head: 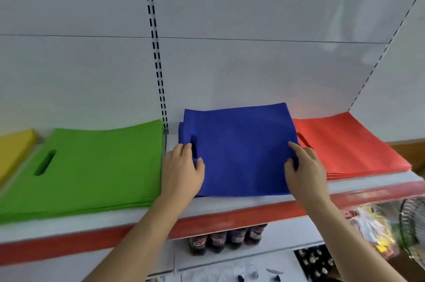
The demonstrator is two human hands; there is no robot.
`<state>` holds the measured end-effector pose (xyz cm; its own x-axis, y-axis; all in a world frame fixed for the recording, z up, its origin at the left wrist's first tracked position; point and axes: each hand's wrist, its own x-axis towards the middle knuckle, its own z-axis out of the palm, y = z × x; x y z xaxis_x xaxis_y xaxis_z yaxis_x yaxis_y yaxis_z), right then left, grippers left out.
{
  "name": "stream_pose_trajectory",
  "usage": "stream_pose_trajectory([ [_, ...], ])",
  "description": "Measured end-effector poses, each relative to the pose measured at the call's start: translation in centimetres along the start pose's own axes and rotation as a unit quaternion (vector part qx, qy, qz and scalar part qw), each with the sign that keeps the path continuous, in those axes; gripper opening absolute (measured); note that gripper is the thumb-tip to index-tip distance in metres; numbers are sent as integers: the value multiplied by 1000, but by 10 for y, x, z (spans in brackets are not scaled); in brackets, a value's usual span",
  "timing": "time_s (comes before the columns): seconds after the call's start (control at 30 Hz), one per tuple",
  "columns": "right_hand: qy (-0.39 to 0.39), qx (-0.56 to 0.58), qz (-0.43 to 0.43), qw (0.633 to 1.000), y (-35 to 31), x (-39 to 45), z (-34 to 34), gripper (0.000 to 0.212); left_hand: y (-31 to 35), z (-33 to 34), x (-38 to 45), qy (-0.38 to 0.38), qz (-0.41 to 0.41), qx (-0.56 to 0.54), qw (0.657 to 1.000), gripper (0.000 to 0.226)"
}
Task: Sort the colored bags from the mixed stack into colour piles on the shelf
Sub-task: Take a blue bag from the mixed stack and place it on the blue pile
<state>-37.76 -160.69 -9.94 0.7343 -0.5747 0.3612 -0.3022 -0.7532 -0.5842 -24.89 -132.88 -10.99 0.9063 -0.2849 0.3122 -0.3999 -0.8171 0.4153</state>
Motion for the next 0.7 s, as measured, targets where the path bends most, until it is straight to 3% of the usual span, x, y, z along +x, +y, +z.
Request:
stream_pose_trajectory([
  [0.27, -120, -29, -36, 992, 22, 43, 21, 53, 6, 13, 5, -38, -67, 134, 988, 54],
  [0.7, -229, -147, -63, 960, 22, 40, 35, 87, 10, 11, 8, -74, -115, 164, 977, 48],
])
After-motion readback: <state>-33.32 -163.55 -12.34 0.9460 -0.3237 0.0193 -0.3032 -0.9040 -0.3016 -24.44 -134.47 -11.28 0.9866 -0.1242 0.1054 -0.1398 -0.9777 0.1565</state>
